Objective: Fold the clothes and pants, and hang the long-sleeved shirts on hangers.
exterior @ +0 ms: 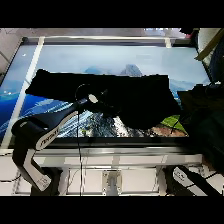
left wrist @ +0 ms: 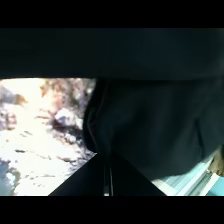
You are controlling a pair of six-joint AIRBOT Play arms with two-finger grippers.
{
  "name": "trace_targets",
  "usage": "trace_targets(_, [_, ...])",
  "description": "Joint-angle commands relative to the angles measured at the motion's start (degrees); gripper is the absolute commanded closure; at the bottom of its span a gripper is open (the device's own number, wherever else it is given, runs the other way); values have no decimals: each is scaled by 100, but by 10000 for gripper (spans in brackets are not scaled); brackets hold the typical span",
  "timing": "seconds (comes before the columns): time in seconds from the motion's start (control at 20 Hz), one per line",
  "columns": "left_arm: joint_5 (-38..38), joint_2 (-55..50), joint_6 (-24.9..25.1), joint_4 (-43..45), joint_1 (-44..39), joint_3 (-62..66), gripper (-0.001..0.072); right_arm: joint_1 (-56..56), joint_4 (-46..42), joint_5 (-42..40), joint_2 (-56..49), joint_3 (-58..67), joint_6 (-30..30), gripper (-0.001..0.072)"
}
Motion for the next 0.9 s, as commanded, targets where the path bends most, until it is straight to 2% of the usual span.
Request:
trace_targets(0.0, [2,479,302,197,313,7,703,-44,-446,339,120,4,-4,198])
trace_targets(0.1, [-387,1152,297,931,636,7,703,-142,-428,581,267,4,-13,198])
trace_targets(0.2, [-1099,2015,227,1788,964,7,704,-144,-328,667,459,4,-4,199])
trace_targets(0.3, [-1805,2973,31,2365,1298,7,704,-140,286,726,715,4,-4,198])
trace_targets(0.4, [-1954,3847,-190,2673,1530,72,706,-140,1008,811,984,4,-26,198])
trace_targets(0.5, [-1961,4297,-415,2931,1512,420,707,-140,1340,835,1182,7,-24,198])
trace_targets(0.65, [-1950,4098,-391,3056,1069,1093,707,-140,1353,885,1272,7,-20,198])
trace_targets(0.85, [-1947,2798,-393,2900,125,1215,705,-140,1331,925,1261,4,2,198])
